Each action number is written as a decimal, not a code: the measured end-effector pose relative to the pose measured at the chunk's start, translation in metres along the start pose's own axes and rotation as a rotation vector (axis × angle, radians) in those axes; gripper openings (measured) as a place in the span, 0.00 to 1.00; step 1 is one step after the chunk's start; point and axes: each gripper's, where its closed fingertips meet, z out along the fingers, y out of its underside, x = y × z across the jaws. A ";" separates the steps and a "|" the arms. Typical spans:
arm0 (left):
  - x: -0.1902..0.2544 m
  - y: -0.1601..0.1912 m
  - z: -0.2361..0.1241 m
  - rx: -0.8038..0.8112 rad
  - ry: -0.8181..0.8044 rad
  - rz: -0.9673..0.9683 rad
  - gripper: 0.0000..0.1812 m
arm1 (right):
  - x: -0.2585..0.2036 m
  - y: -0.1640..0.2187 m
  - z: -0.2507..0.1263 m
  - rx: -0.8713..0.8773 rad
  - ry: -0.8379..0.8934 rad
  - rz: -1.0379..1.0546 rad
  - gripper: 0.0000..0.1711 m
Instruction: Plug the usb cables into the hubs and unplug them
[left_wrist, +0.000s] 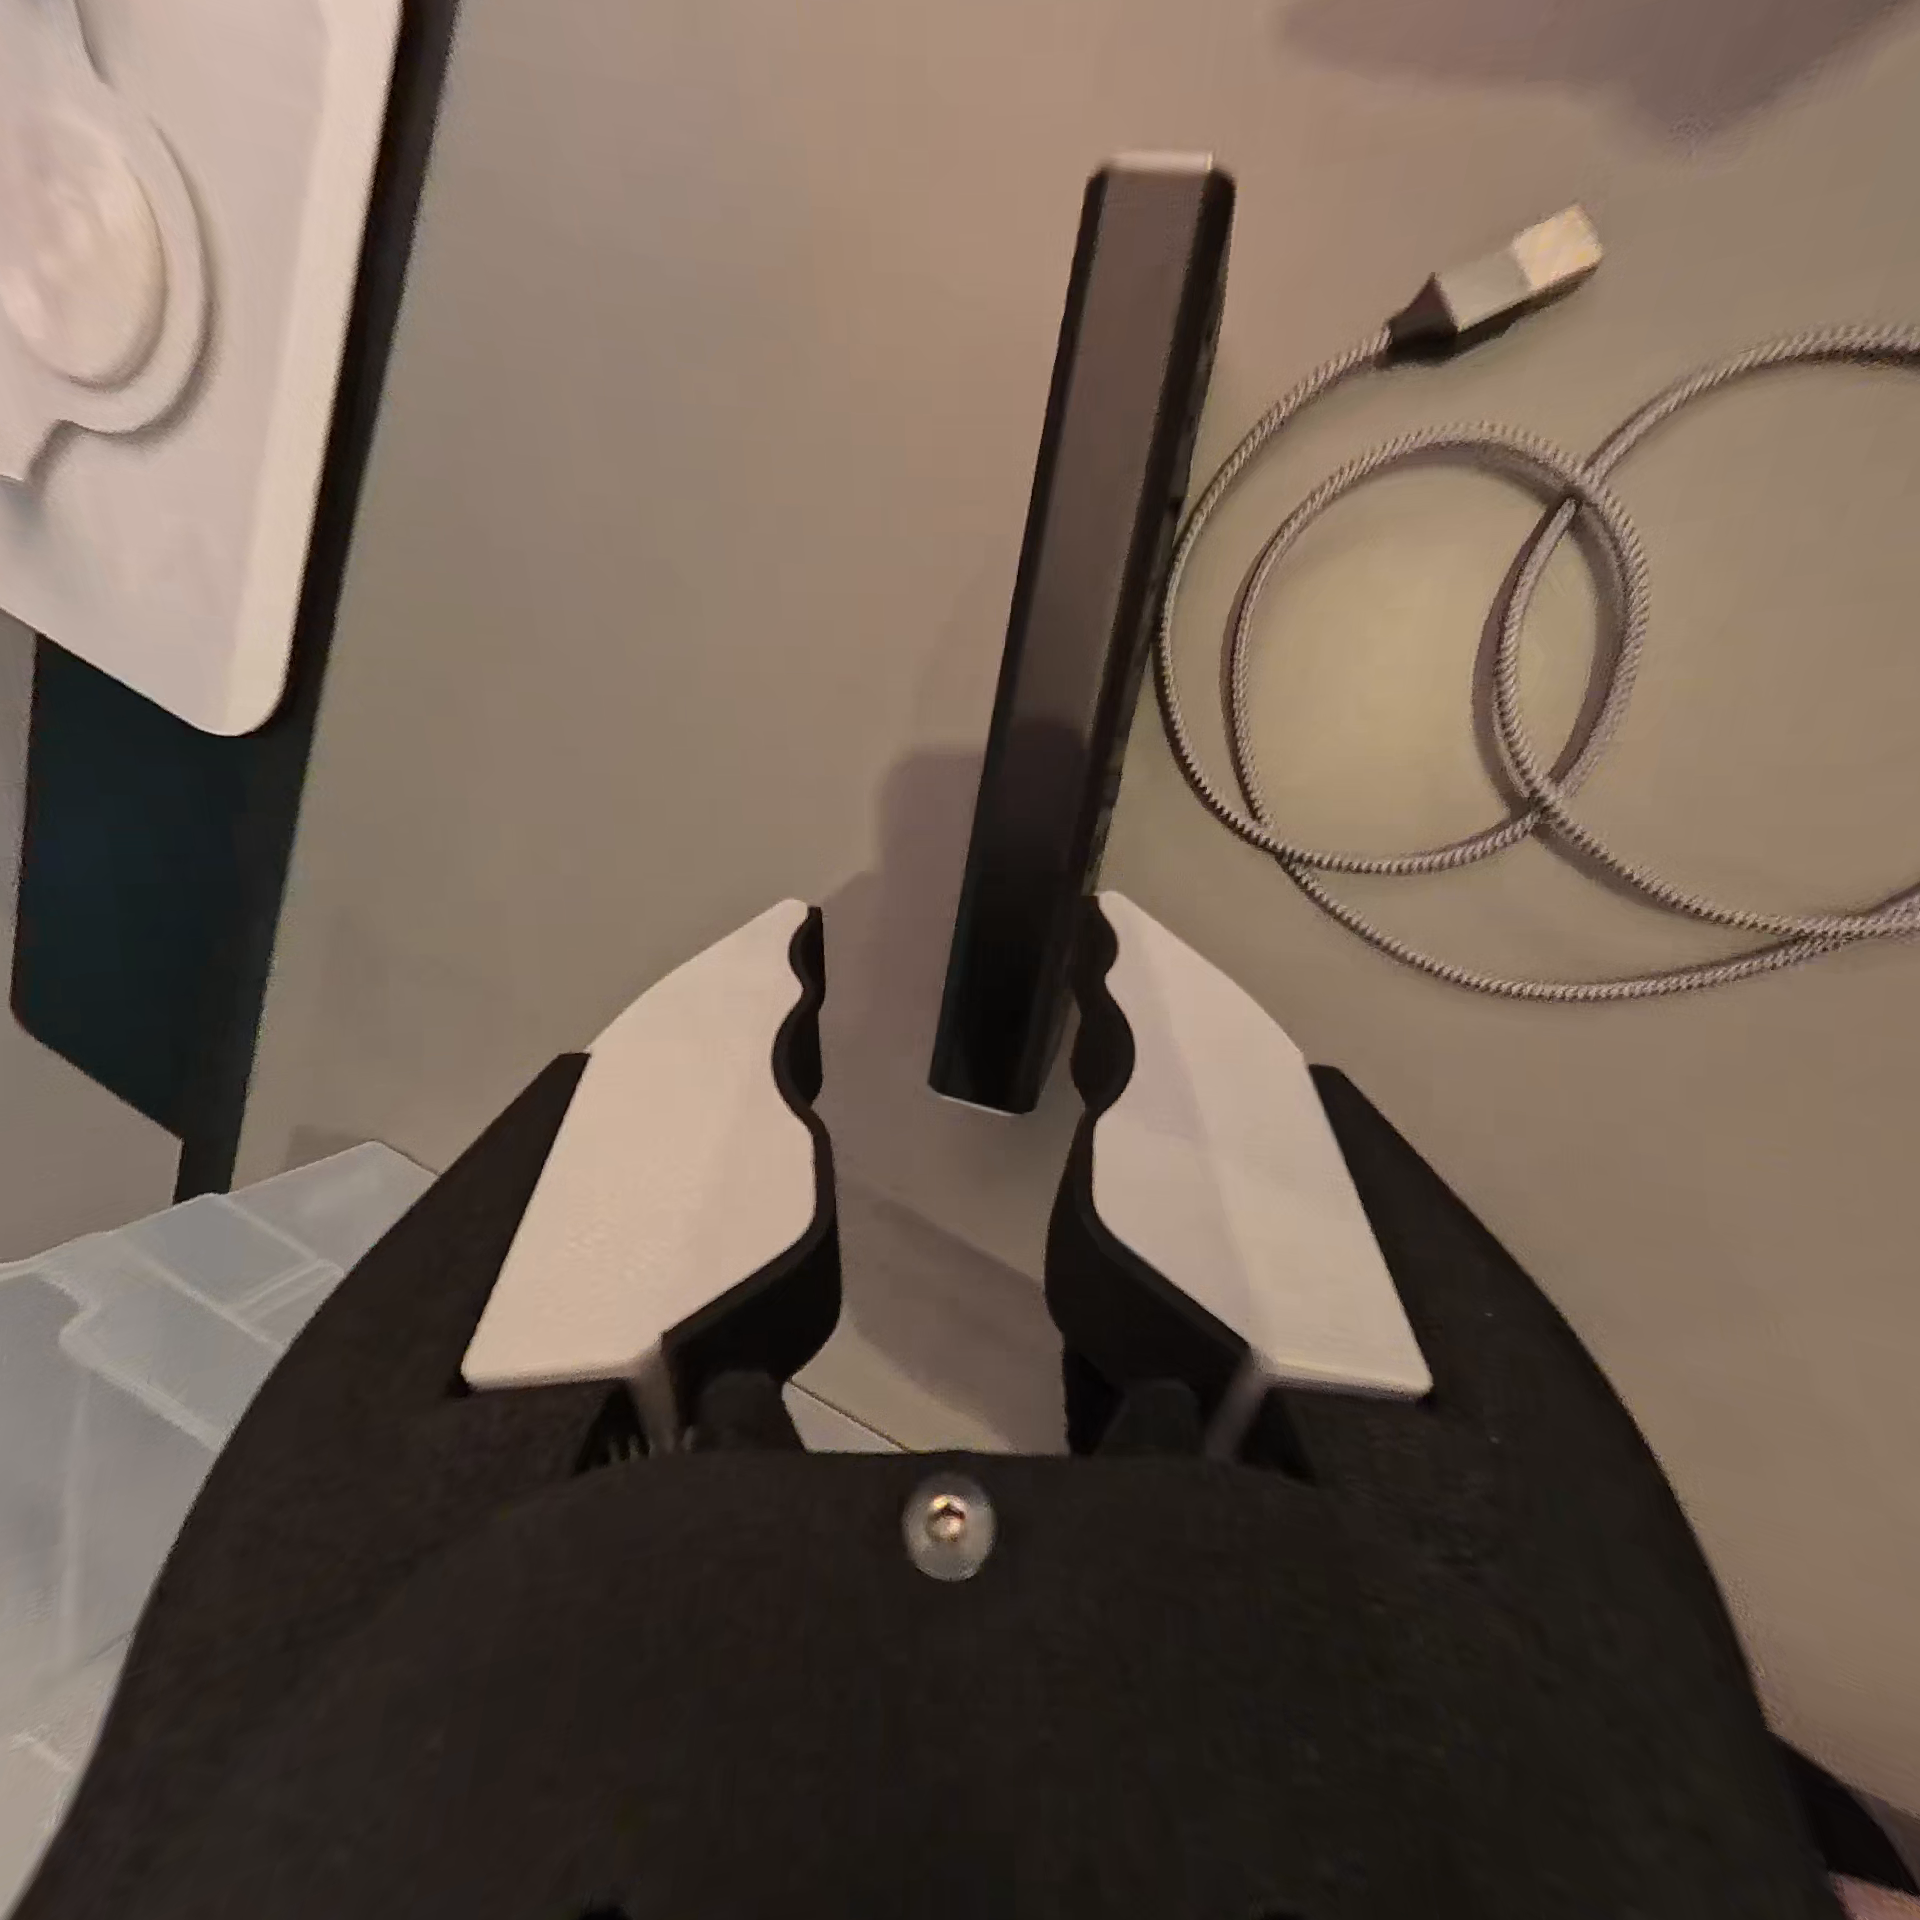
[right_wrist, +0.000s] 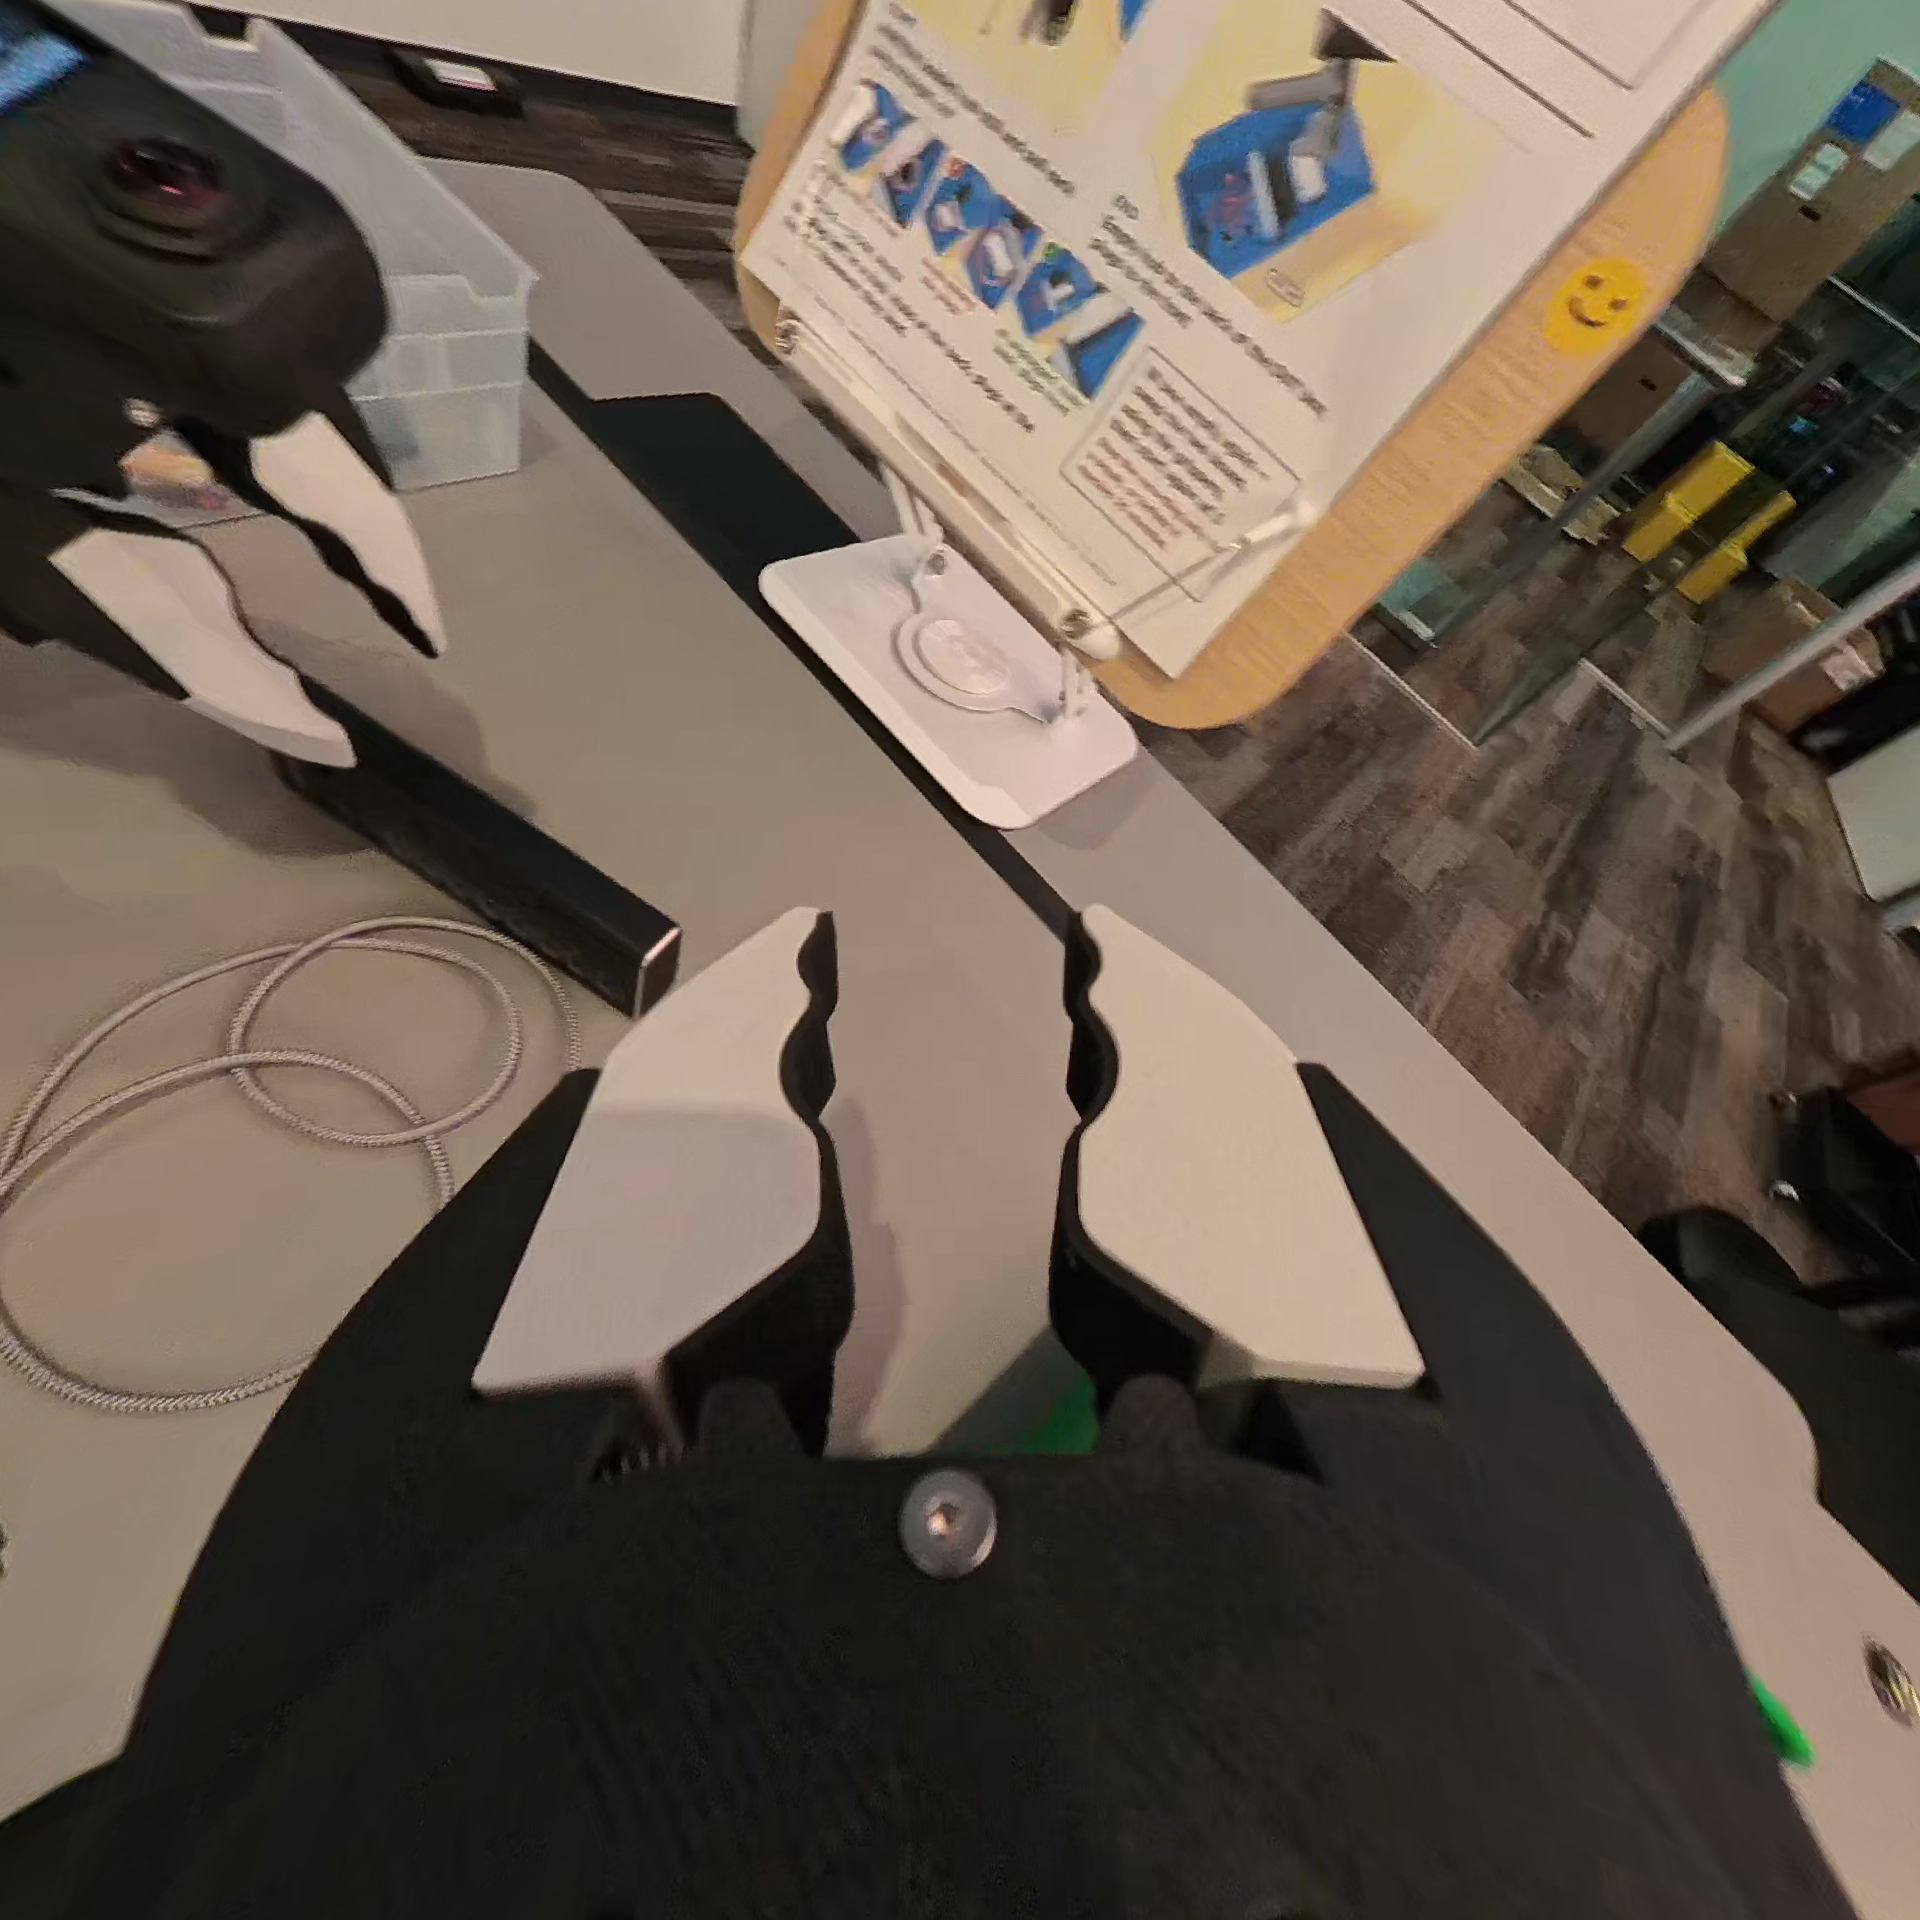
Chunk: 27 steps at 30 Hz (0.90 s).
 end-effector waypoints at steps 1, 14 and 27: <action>0.001 0.006 0.004 -0.013 0.029 0.000 0.26 | -0.007 -0.001 0.005 0.004 -0.029 -0.017 0.25; 0.000 0.044 0.034 -0.114 0.183 0.027 0.16 | -0.113 -0.007 0.060 0.097 -0.404 -0.243 0.25; -0.001 0.006 -0.032 0.069 0.032 0.160 0.15 | -0.171 -0.010 0.122 0.259 -0.392 -0.351 0.34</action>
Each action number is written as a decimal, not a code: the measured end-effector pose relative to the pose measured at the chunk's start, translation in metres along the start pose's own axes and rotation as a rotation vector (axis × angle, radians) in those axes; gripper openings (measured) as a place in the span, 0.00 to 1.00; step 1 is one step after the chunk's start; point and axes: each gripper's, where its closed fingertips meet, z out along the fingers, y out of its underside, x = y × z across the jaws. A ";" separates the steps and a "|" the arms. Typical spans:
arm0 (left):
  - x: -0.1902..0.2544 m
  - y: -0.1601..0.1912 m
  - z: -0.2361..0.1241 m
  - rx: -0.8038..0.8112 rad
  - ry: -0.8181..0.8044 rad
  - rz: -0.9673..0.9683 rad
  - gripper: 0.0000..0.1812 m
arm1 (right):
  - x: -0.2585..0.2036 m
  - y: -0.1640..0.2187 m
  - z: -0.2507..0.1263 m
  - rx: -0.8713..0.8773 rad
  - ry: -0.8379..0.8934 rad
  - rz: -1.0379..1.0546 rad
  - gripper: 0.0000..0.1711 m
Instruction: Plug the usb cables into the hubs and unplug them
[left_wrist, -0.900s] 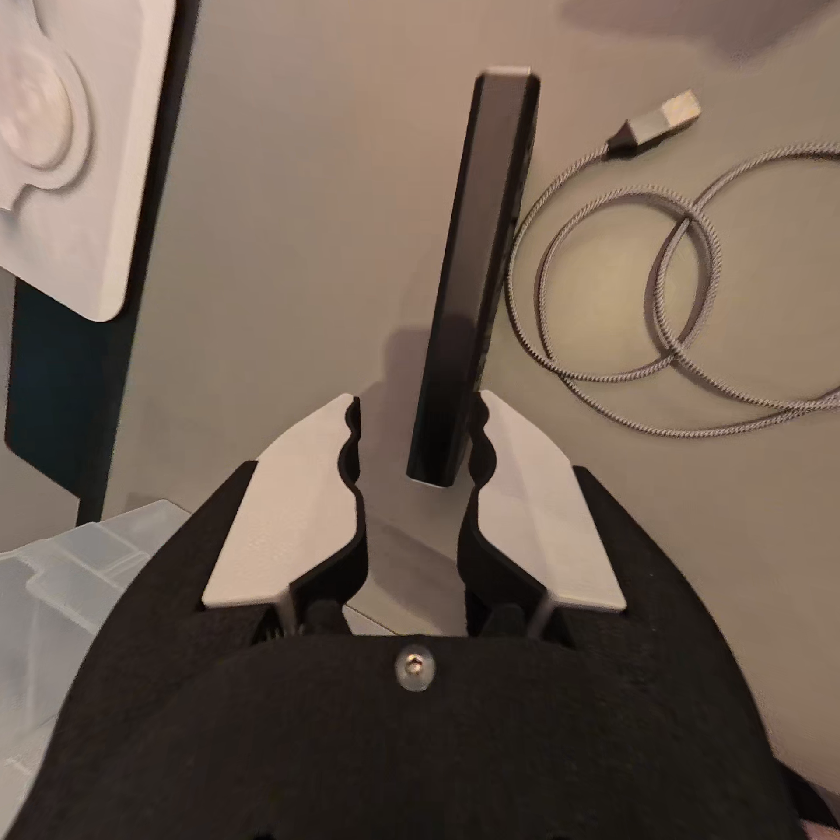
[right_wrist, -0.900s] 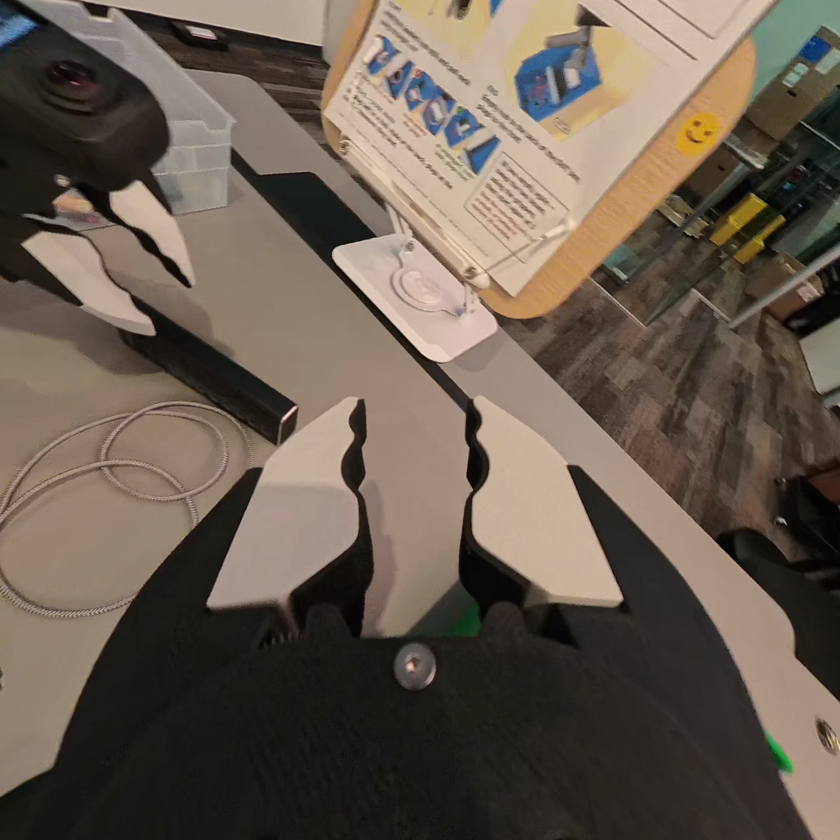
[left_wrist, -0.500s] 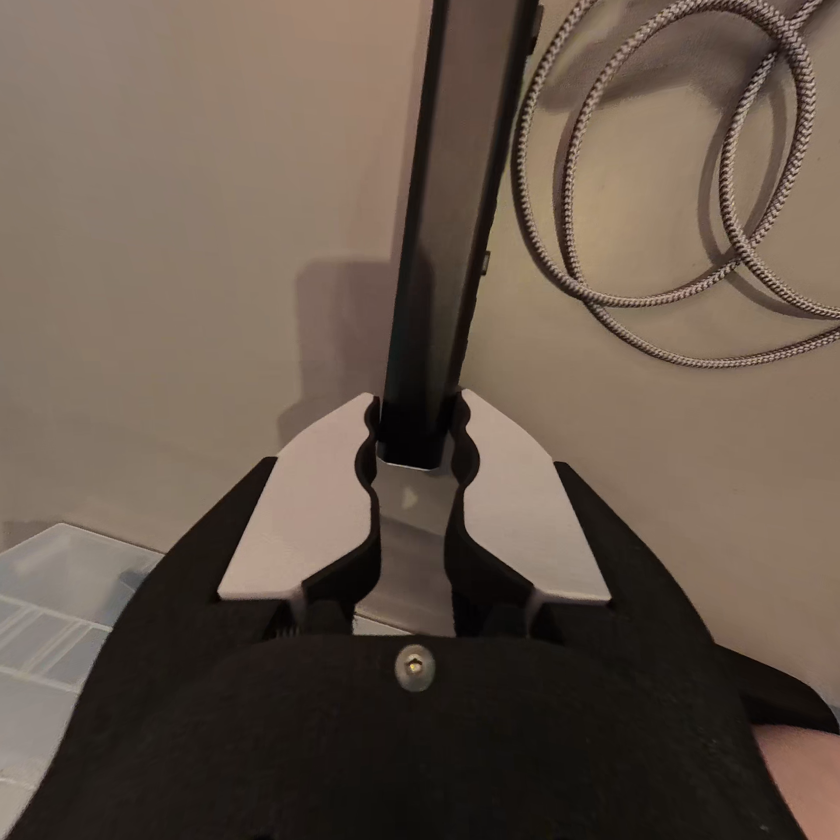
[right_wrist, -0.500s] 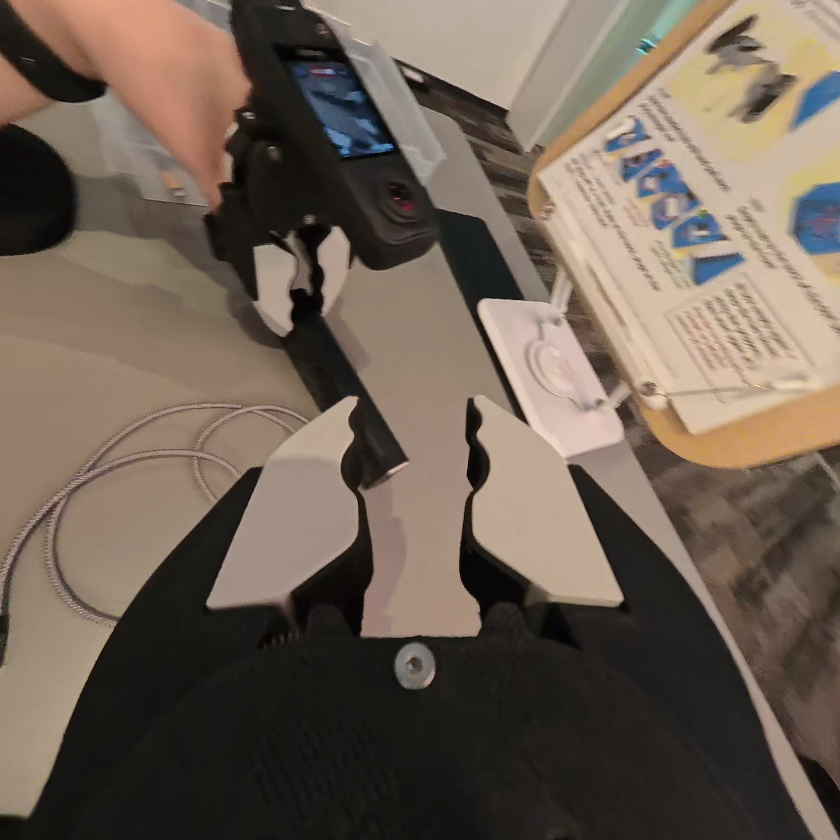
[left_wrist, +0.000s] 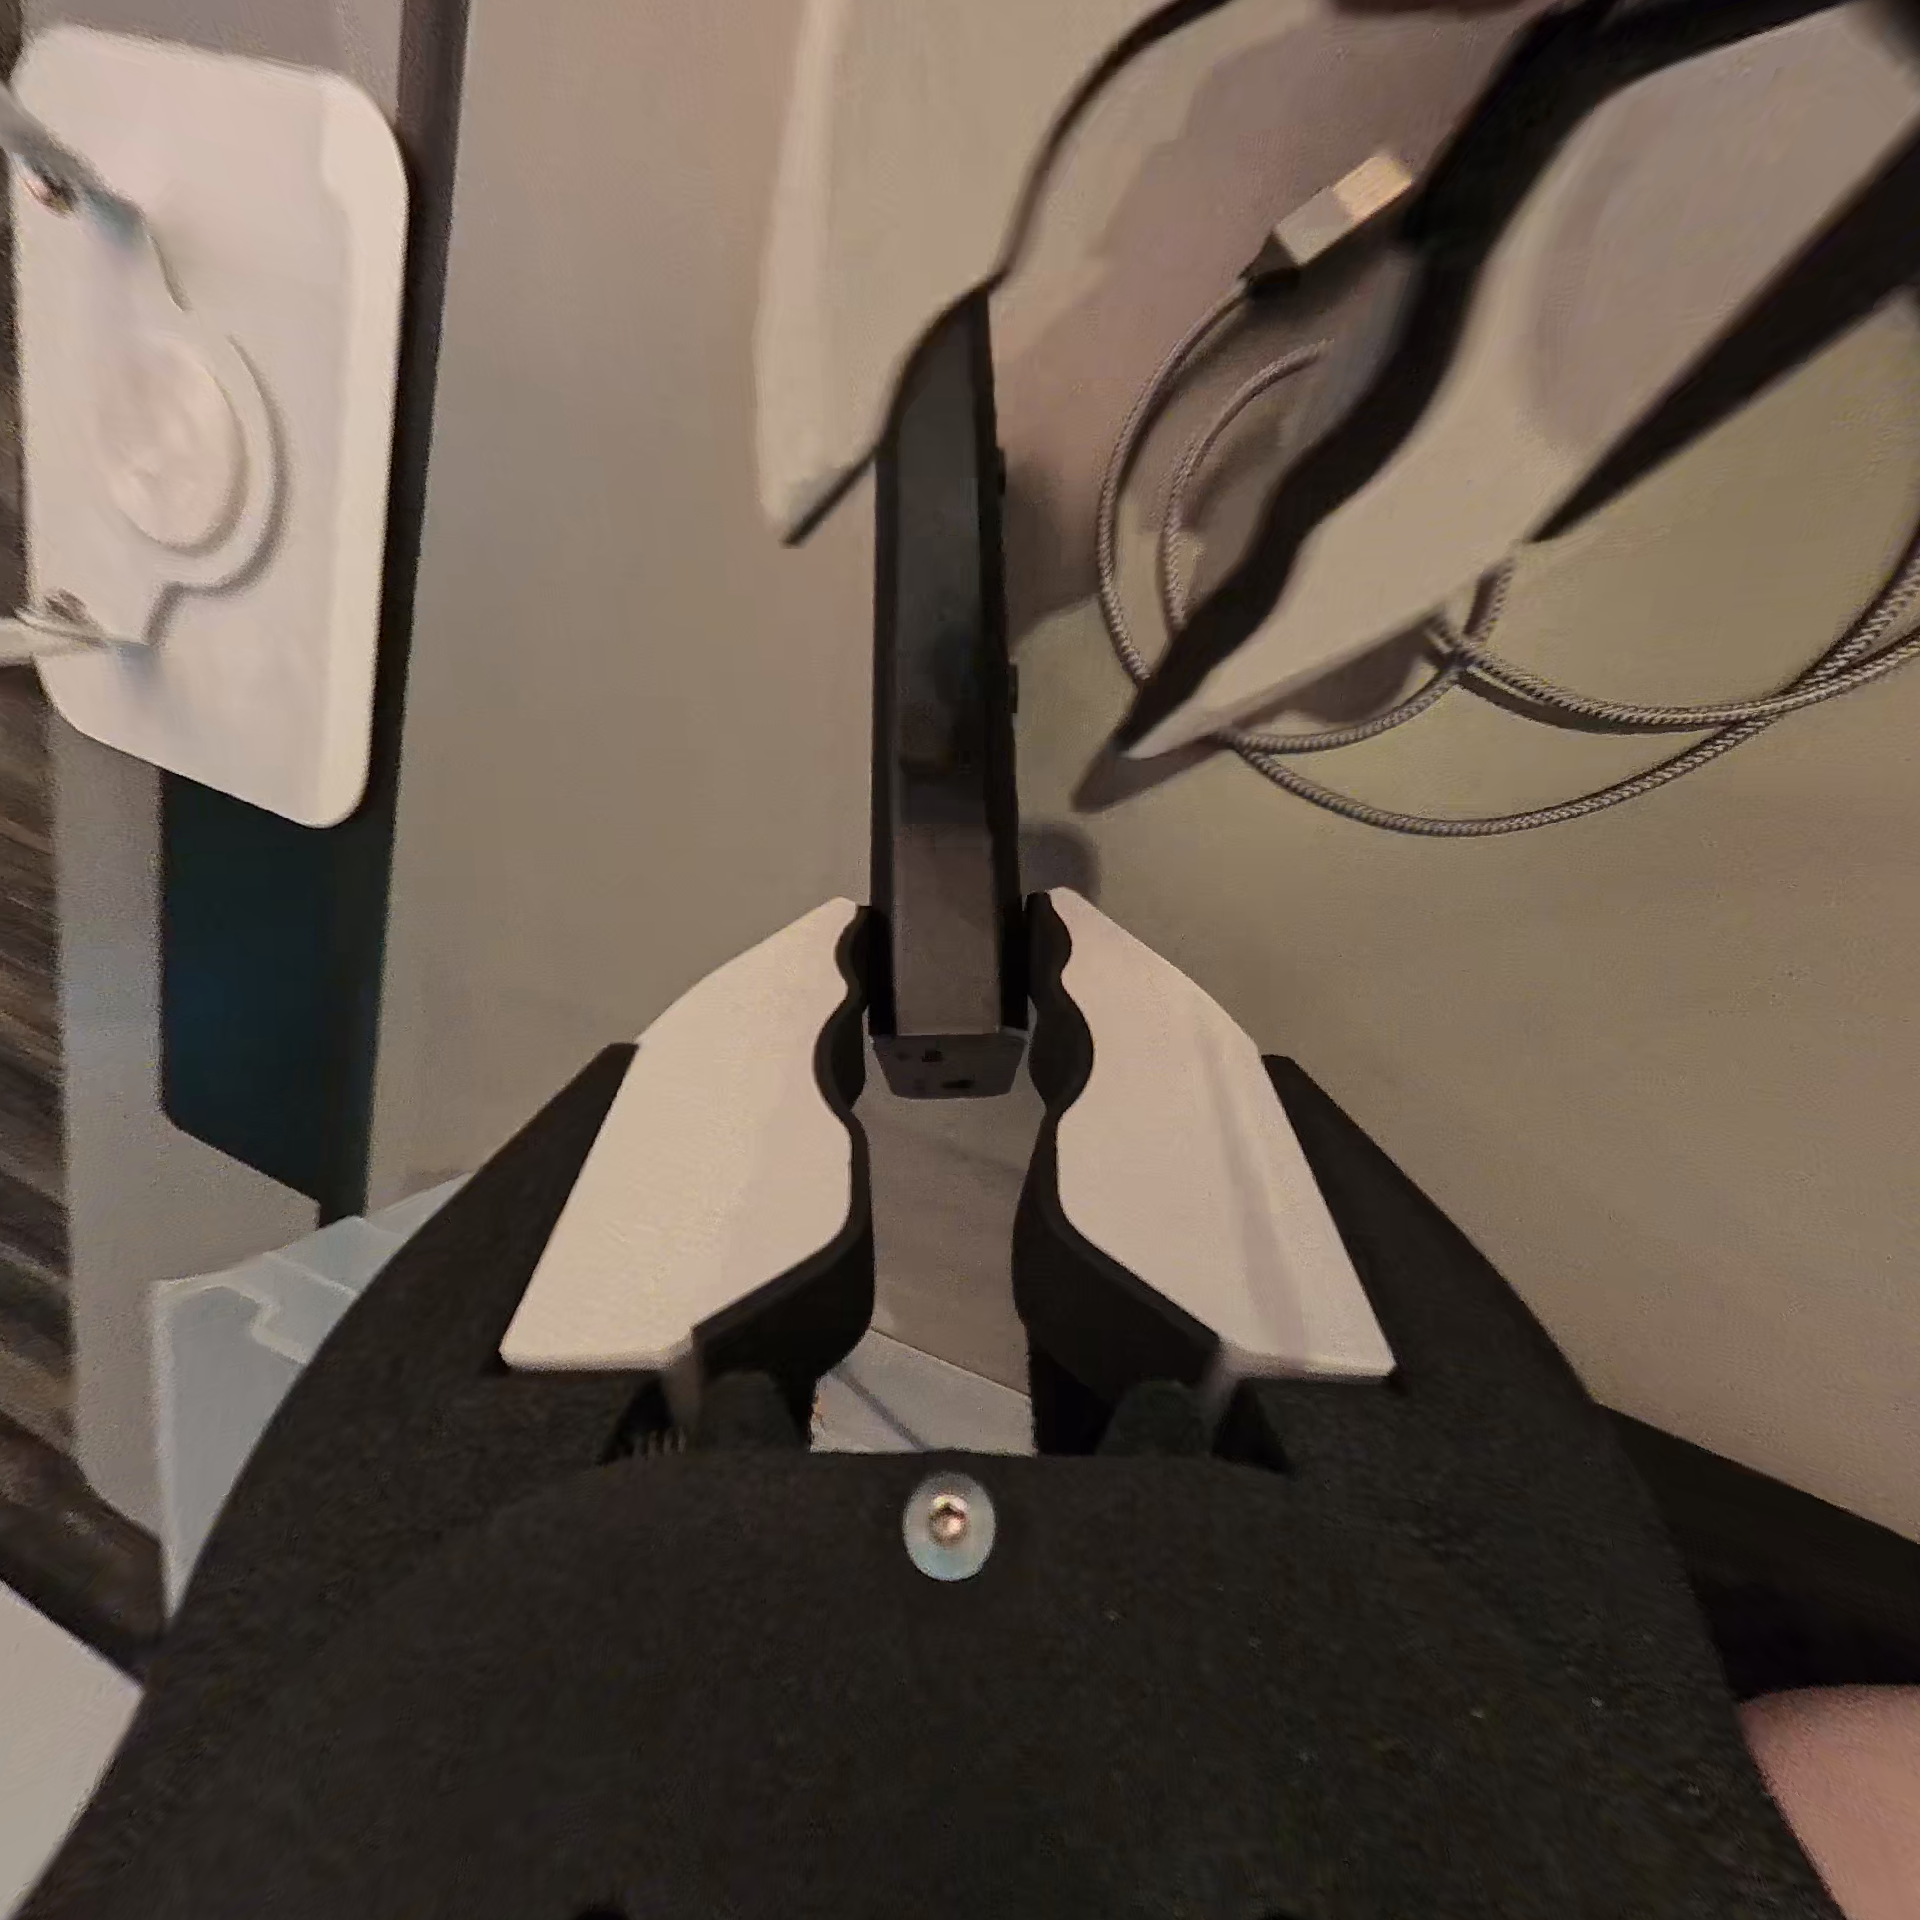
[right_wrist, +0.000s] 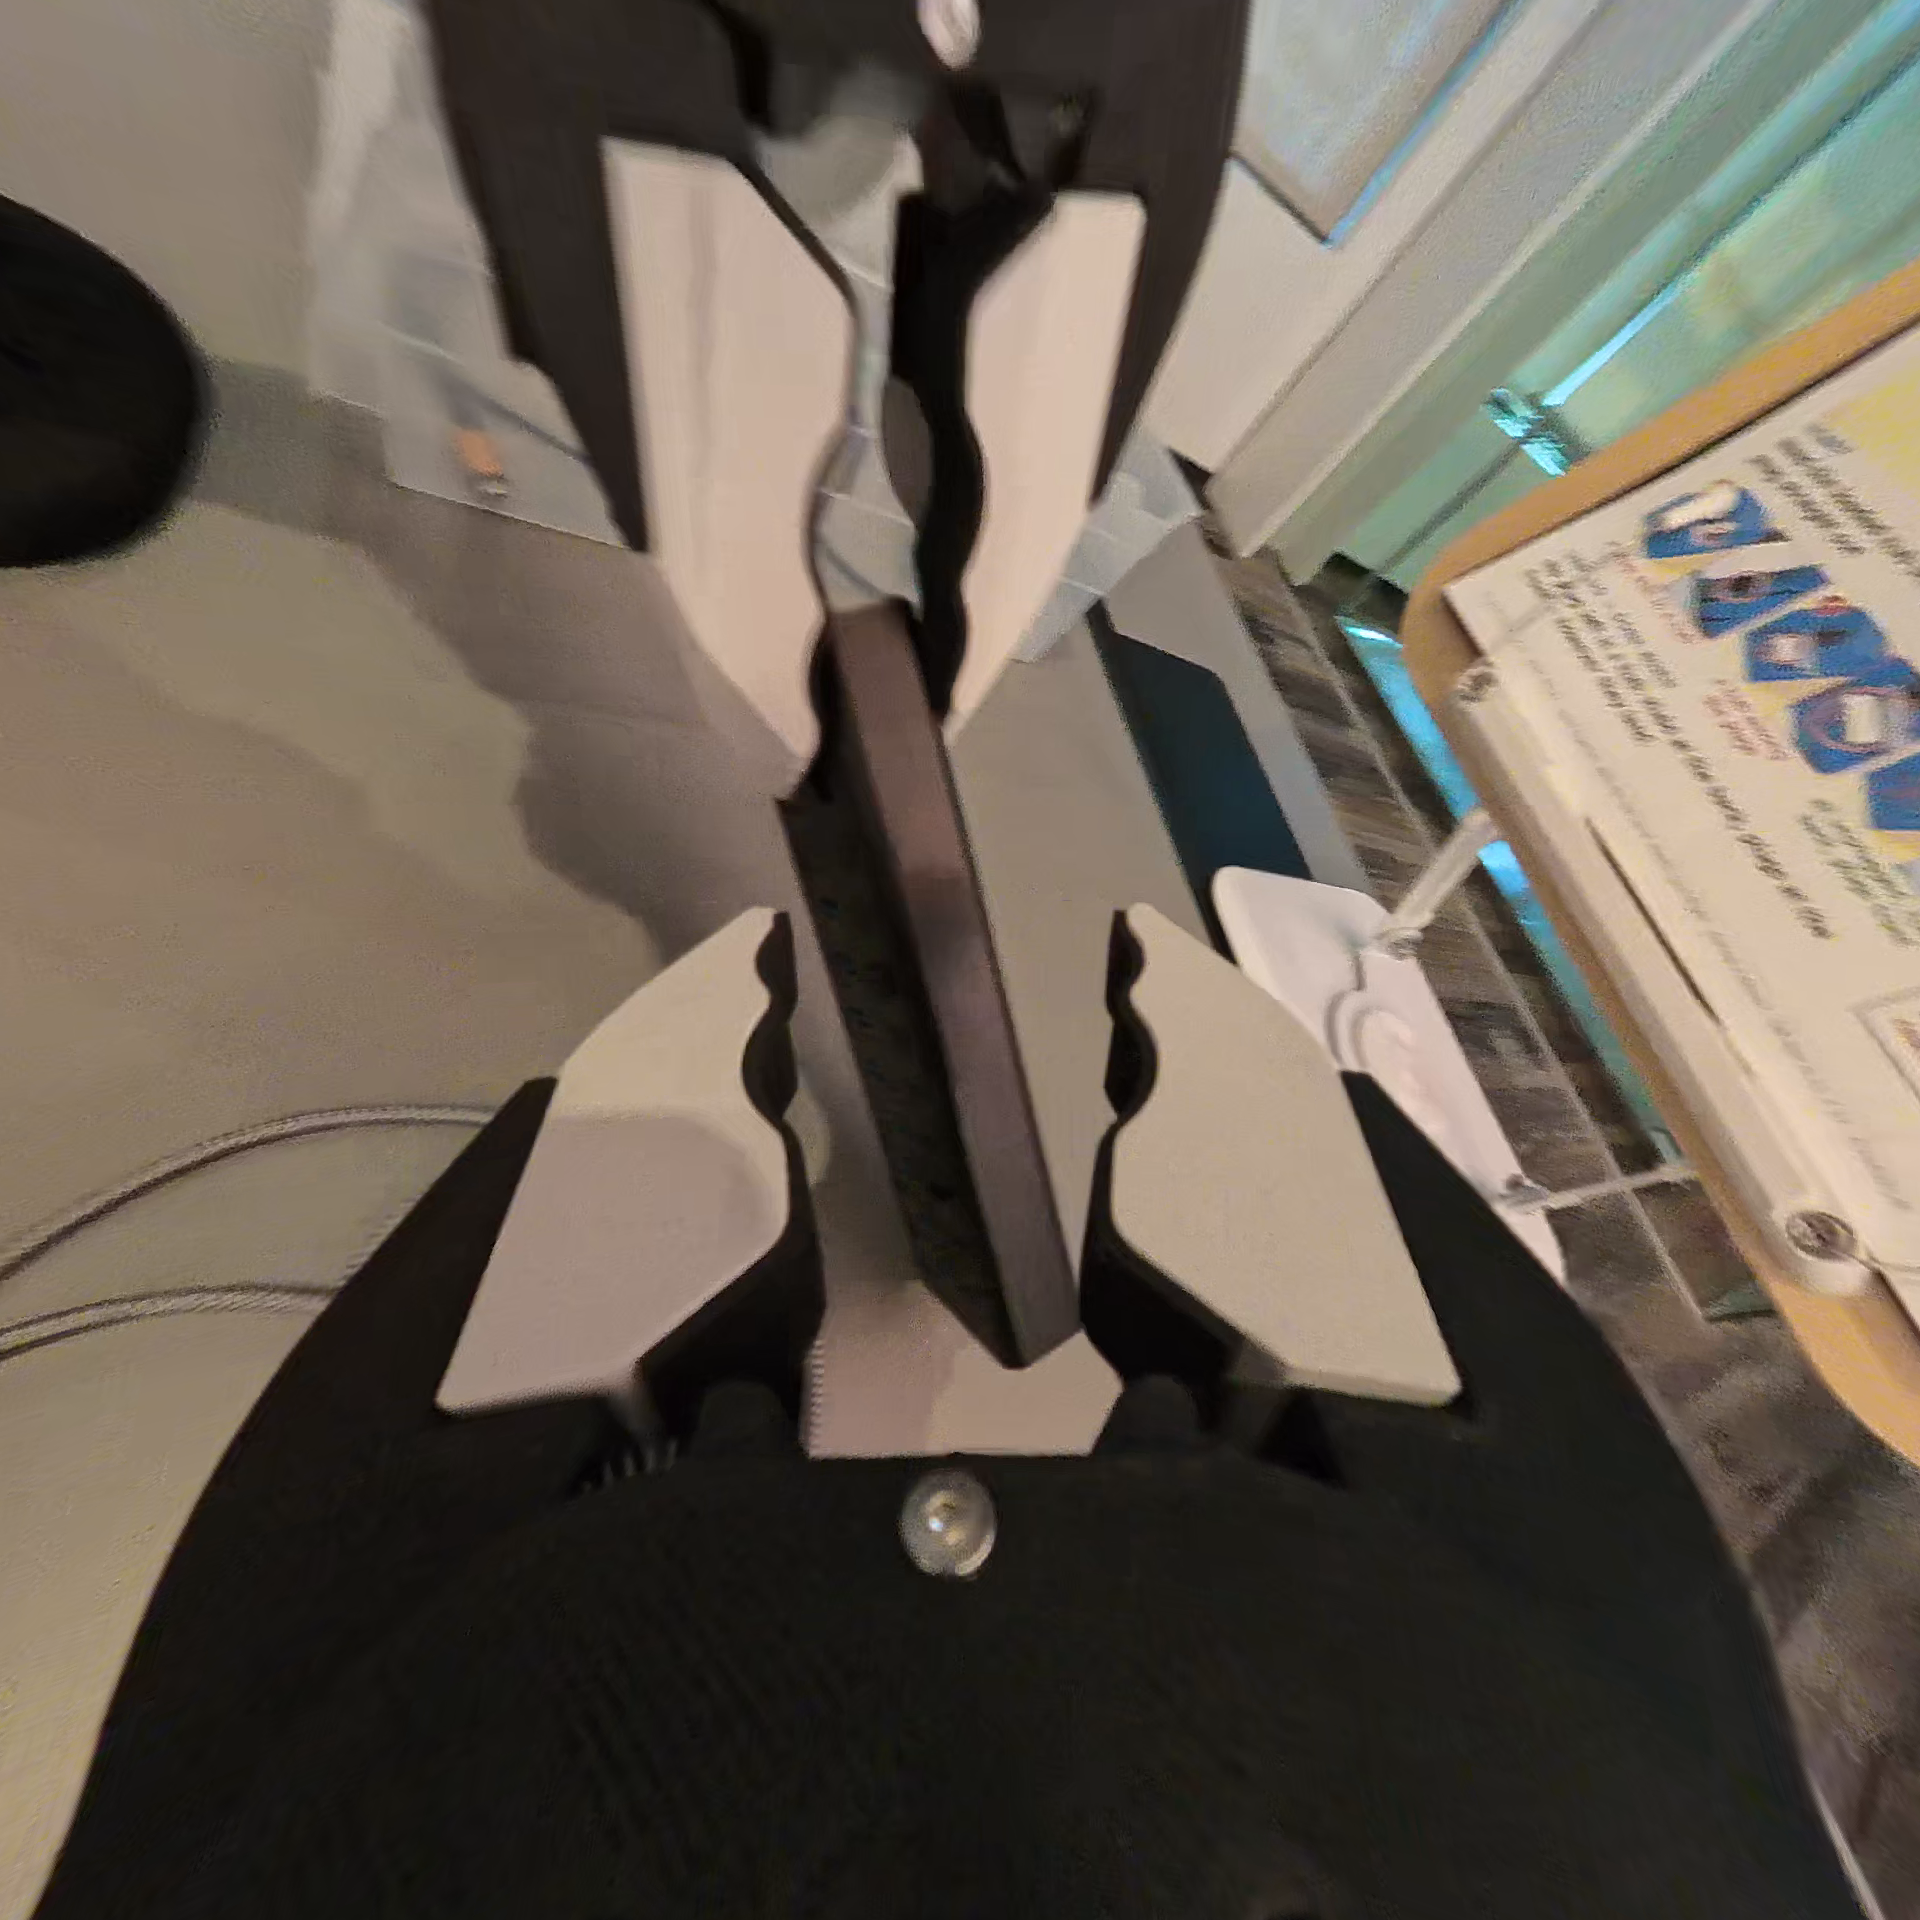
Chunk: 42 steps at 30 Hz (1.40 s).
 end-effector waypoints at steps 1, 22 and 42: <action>0.002 -0.006 -0.004 0.016 -0.013 0.021 0.15 | 0.002 0.003 0.002 0.002 0.007 0.007 0.36; 0.003 -0.053 -0.014 0.456 0.205 -0.108 0.18 | 0.000 0.008 -0.008 0.164 -0.177 0.251 0.17; -0.065 -0.016 -0.023 0.392 -0.045 -0.367 0.16 | 0.041 0.043 -0.012 -0.006 0.055 0.374 0.26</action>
